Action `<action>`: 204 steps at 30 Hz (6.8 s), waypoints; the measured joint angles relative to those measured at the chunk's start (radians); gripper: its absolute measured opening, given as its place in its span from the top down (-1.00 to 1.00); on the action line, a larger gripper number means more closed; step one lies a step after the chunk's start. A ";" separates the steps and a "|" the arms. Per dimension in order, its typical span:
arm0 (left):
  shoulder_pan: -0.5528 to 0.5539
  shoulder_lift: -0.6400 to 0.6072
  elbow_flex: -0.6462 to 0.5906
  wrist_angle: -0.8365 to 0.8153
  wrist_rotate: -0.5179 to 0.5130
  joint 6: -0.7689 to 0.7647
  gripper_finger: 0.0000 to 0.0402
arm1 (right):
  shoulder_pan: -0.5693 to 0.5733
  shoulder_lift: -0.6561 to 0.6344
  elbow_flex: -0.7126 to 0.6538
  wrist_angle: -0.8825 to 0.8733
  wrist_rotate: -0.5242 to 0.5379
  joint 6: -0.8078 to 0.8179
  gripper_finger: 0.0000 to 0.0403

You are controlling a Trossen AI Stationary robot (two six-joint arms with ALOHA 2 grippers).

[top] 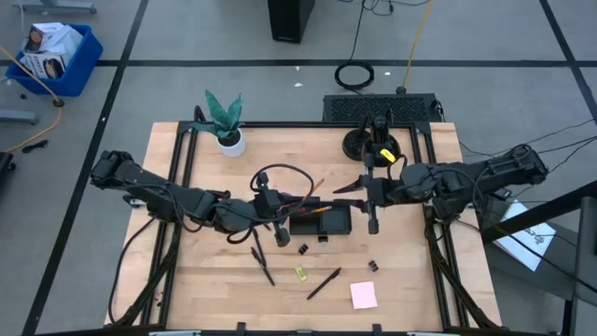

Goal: Pick and place office supplies into organizer
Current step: Put the yellow pencil into the black desk organizer

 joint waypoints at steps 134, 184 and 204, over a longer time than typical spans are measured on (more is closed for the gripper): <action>-0.003 0.001 0.000 0.115 -0.001 0.121 0.84 | -0.181 0.159 0.000 0.322 -0.331 0.053 0.91; -0.003 0.001 0.000 0.107 -0.008 0.122 0.11 | -0.182 0.159 0.000 0.323 -0.326 0.055 0.94; -0.003 0.001 0.000 0.107 -0.064 0.162 0.09 | -0.182 0.159 0.000 0.304 -0.296 0.055 0.94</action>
